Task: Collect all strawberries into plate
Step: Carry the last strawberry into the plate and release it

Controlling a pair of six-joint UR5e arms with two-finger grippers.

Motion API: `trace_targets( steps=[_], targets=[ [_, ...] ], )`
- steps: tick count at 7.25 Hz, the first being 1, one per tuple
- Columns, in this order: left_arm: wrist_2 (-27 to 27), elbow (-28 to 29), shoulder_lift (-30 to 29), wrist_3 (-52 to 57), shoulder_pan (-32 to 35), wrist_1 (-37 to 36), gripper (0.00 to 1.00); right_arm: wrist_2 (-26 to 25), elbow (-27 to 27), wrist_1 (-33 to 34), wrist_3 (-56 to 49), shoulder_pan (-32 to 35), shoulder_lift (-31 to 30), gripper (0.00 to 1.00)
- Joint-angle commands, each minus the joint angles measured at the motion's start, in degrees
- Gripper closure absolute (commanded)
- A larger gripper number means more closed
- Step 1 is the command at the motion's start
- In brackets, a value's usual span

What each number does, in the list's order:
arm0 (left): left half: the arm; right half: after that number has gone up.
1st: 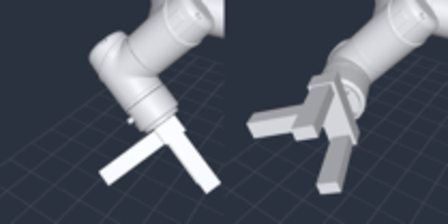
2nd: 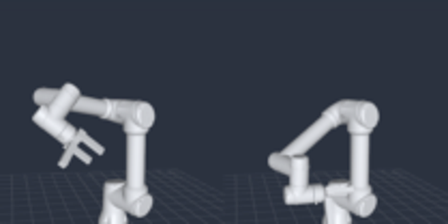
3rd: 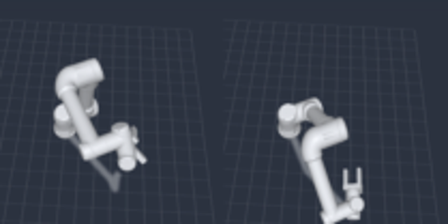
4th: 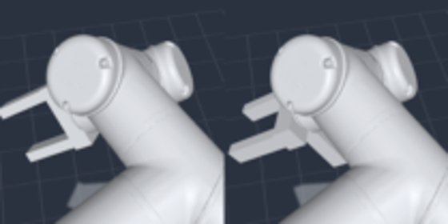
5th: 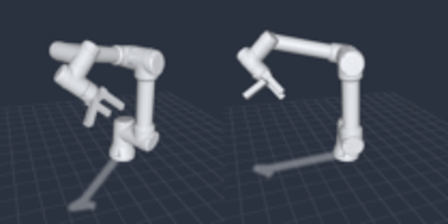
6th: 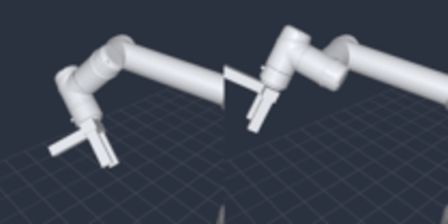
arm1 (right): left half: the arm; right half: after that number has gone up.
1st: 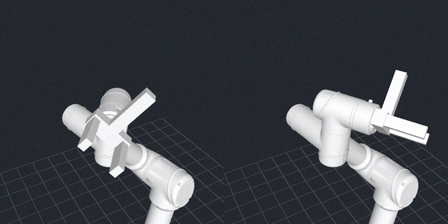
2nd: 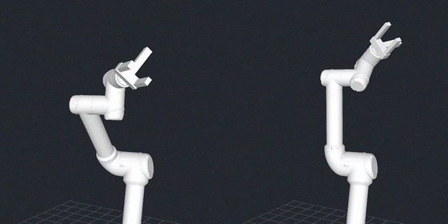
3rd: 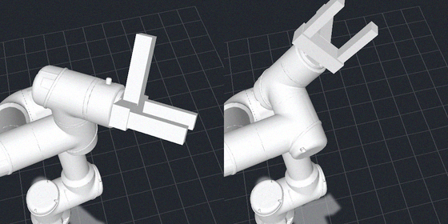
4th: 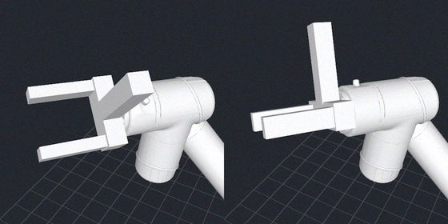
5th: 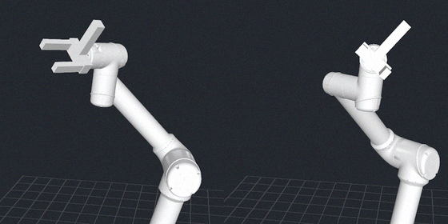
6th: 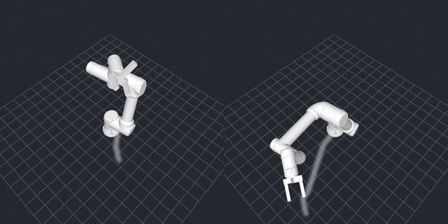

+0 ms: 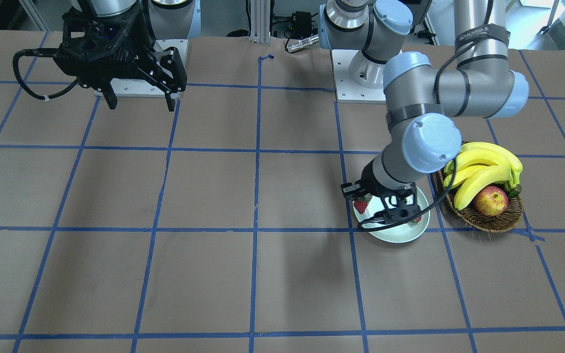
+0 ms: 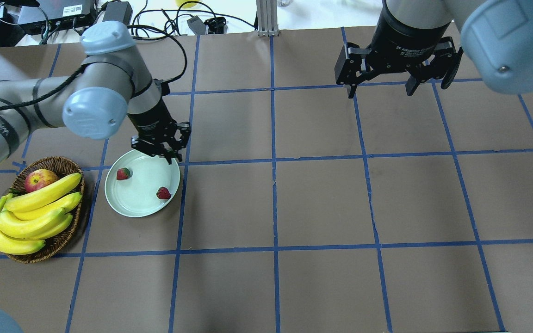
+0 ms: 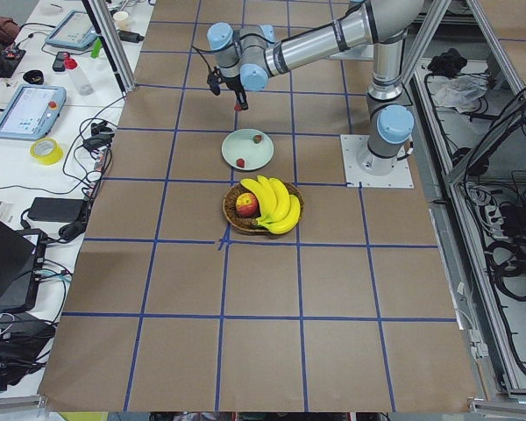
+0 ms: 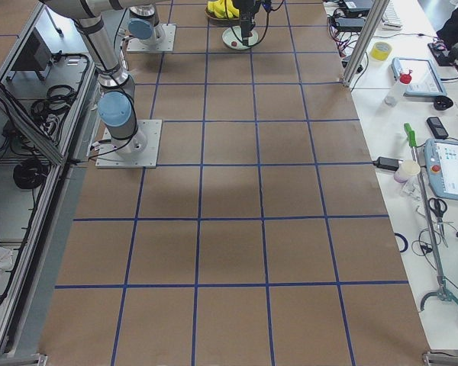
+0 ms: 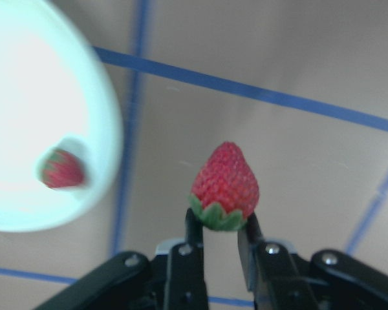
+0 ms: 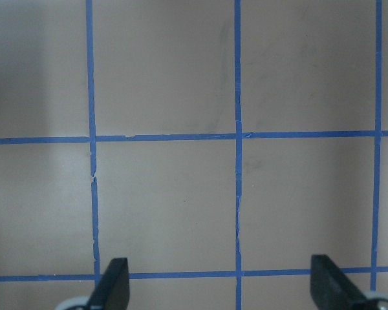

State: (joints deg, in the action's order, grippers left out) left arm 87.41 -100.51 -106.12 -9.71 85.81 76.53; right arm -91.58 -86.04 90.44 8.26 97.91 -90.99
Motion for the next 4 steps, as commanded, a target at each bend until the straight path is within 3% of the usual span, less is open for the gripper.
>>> trace_targets(
  steps=[1,2,3,4],
  targets=[
    [2.4,-1.2,0.3,8.1,-8.2,4.0,1.00,0.0,0.0,0.0,0.0,0.0,0.0,0.00],
    [2.4,-2.0,0.2,8.1,-9.2,4.2,0.79,0.0,0.0,0.0,0.0,0.0,0.0,0.00],
    [2.3,-3.1,0.3,6.9,-9.1,4.2,0.09,0.0,0.0,0.0,0.0,0.0,0.0,0.00],
    [2.3,-2.7,0.7,4.6,-9.1,4.3,0.00,0.0,0.0,0.0,0.0,0.0,-0.1,0.00]
  ],
)
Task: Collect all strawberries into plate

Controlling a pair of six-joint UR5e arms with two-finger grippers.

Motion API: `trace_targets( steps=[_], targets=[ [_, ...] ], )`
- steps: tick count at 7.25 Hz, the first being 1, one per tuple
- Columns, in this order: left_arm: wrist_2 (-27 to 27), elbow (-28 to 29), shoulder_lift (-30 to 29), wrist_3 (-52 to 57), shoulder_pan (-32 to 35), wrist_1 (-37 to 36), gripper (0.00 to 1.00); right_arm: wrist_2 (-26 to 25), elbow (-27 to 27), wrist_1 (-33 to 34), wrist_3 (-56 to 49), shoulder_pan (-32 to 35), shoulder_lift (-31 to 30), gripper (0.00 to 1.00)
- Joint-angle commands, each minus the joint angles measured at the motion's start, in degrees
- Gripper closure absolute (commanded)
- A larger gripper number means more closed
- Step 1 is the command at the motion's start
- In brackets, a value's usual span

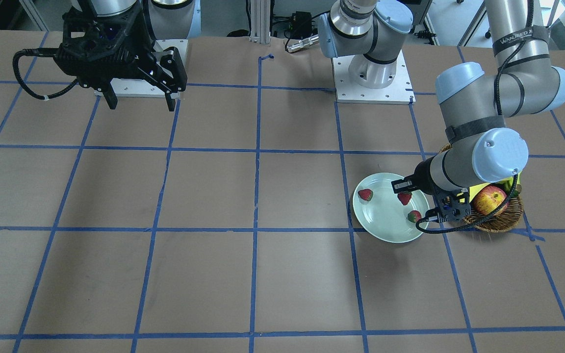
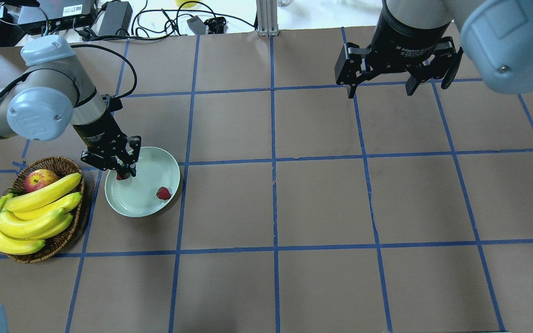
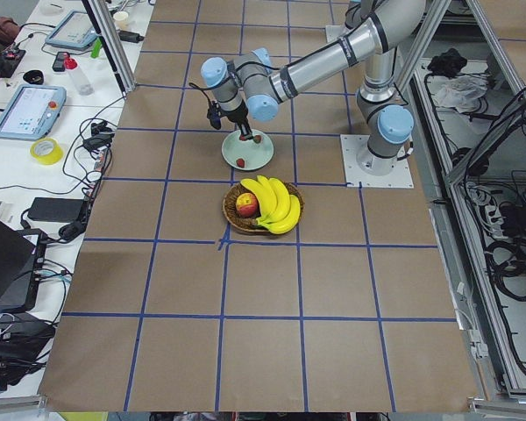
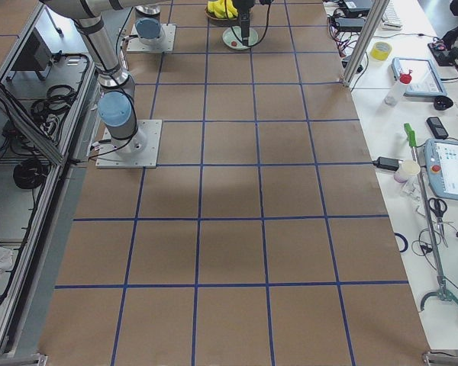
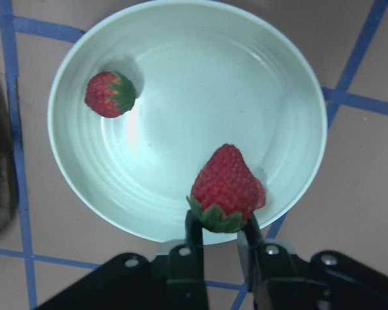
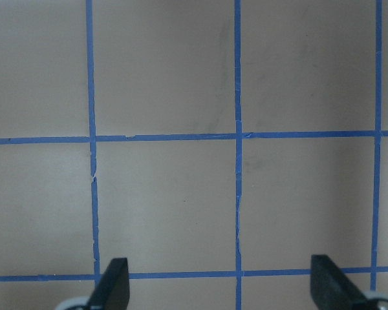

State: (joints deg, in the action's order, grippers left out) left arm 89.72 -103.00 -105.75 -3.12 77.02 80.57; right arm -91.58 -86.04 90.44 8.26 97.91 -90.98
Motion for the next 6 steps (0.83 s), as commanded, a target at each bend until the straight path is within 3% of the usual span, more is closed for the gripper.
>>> trace_targets(
  steps=[1,3,6],
  targets=[
    [0.3,0.3,0.9,-2.9,-0.4,0.4,0.00,0.0,0.0,0.1,0.0,0.0,0.0,0.00],
    [1.3,4.5,2.4,-3.1,-0.3,4.0,0.00,0.0,0.0,0.1,0.0,0.0,-0.1,0.00],
    [5.6,19.2,5.0,-2.2,-0.5,12.6,0.00,0.0,0.0,0.2,0.3,0.0,0.0,0.00]
  ],
)
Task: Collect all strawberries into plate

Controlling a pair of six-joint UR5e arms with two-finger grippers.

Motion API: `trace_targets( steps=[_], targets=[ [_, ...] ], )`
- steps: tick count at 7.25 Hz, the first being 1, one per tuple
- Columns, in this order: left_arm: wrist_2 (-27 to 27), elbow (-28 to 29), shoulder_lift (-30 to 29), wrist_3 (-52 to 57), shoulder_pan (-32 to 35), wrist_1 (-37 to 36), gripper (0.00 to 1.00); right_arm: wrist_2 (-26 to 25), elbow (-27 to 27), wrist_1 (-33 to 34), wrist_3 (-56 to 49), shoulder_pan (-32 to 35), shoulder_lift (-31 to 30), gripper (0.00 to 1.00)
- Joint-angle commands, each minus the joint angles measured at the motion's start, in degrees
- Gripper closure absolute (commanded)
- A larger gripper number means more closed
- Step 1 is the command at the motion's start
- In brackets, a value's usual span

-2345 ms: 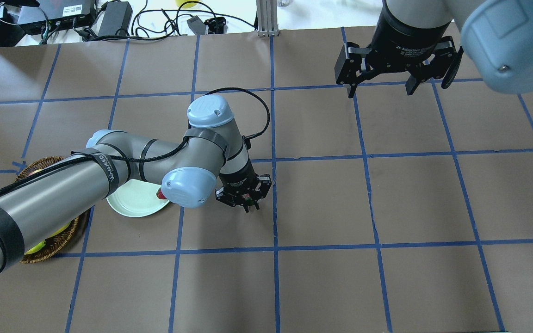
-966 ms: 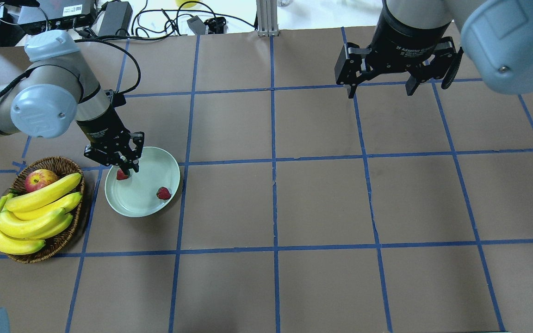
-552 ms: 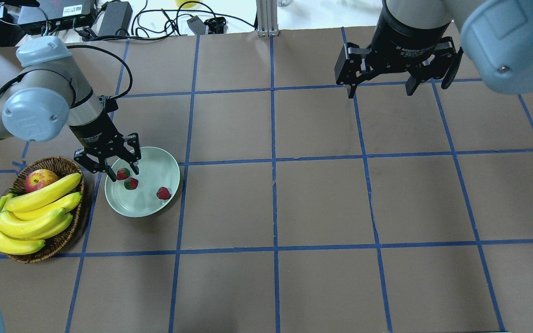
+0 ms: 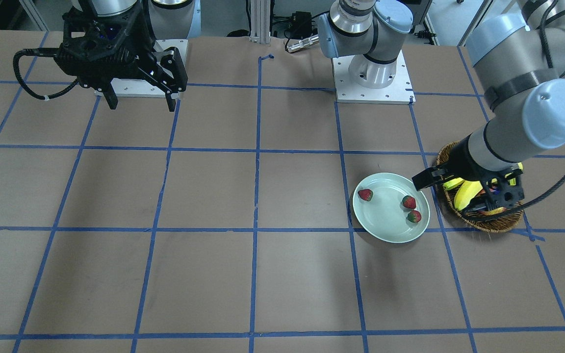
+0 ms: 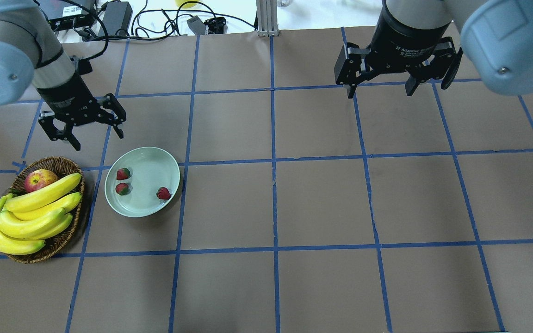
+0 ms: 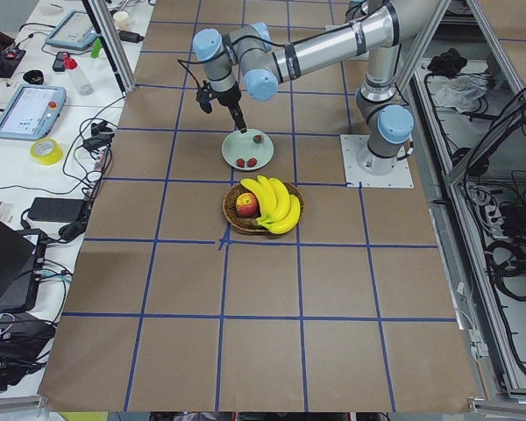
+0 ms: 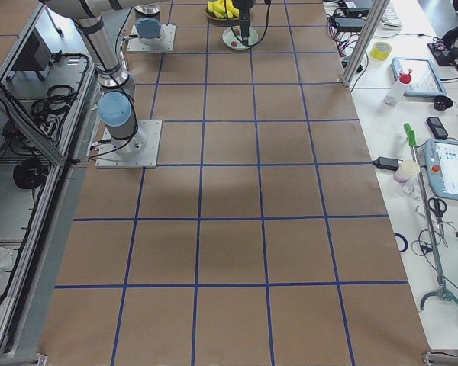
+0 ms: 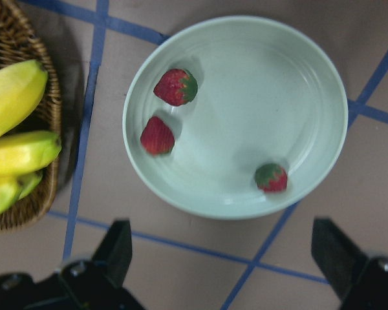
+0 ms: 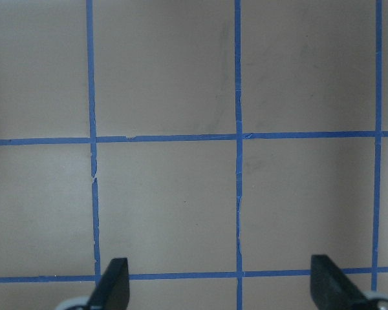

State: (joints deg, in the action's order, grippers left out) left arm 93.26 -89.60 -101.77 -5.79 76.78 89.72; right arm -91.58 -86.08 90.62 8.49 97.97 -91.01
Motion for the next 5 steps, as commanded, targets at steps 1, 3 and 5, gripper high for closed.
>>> trace_targets(
  steps=[1,3,5],
  targets=[
    [2.2,9.4,1.7,0.5,-0.7,3.7,0.00,0.0,-0.1,0.1,-0.1,-0.1,0.0,0.00],
    [0.9,10.2,4.5,0.7,0.4,3.6,0.00,0.0,0.0,0.1,-0.1,-0.1,0.0,0.00],
    [-3.6,9.3,8.3,1.0,2.9,4.2,0.00,0.0,0.0,0.1,-0.2,-0.1,0.0,0.00]
  ],
)
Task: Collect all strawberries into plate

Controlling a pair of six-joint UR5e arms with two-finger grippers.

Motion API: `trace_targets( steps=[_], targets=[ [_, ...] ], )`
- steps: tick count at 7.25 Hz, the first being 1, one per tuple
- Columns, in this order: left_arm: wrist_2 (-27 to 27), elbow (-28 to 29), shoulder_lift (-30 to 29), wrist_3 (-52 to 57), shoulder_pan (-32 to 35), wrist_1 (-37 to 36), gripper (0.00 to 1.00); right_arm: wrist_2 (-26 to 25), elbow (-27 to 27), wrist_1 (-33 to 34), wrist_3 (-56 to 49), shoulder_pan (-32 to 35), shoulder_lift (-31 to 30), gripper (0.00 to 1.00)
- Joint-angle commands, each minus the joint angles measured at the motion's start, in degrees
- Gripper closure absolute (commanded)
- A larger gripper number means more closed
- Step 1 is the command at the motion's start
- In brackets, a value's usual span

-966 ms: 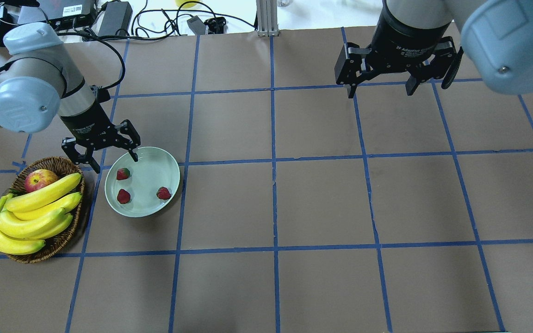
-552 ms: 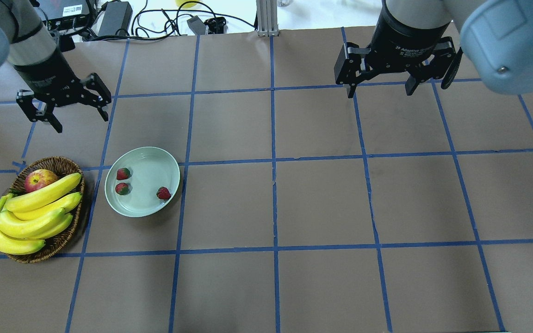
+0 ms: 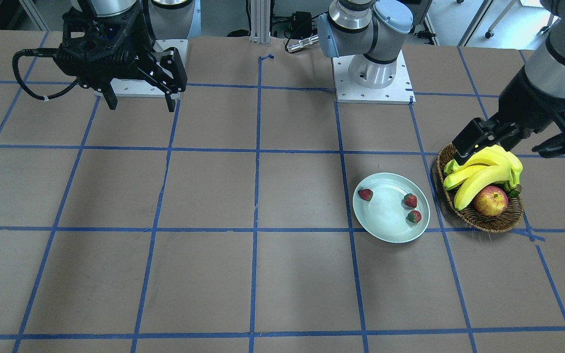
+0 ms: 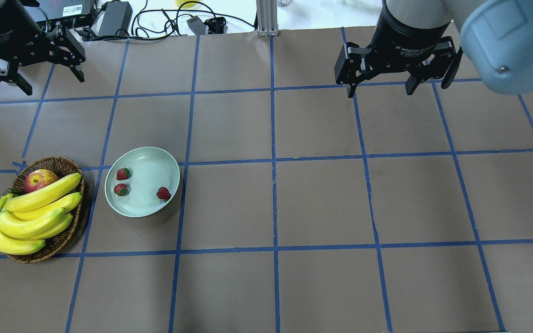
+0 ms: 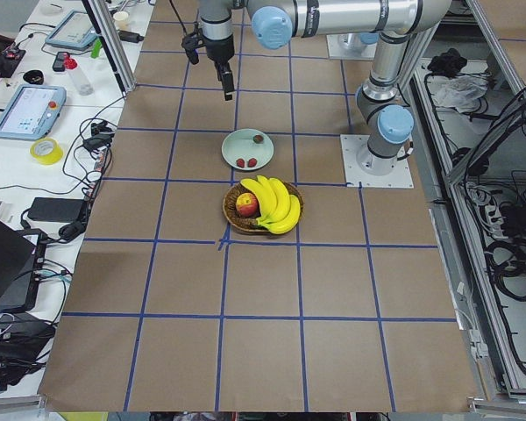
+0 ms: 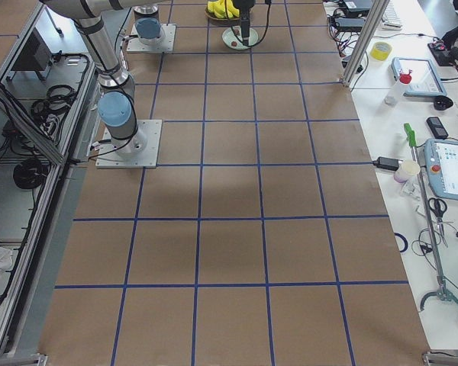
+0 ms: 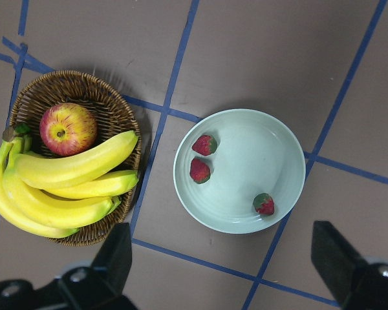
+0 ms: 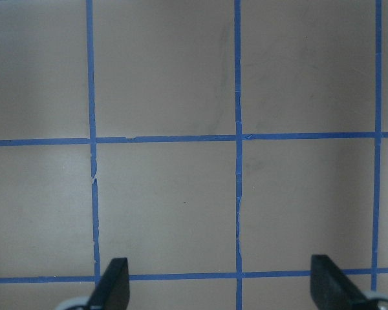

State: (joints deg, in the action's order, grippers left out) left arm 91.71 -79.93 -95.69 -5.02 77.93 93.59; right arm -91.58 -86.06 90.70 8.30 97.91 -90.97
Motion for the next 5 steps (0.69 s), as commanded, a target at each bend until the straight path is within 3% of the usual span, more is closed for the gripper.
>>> trace_targets(
  steps=[1,2,5],
  targets=[
    [-2.2,-1.2,3.1,2.7,5.4,0.2,0.00,0.0,0.0,0.0,0.0,0.0,0.0,0.00],
    [-1.7,-1.4,3.3,10.2,9.2,-0.3,0.00,0.0,0.0,0.1,0.0,0.0,0.0,0.00],
    [-2.1,-2.0,4.6,10.2,12.2,0.7,0.00,0.0,0.0,0.1,0.0,0.0,0.0,0.00]
  ],
)
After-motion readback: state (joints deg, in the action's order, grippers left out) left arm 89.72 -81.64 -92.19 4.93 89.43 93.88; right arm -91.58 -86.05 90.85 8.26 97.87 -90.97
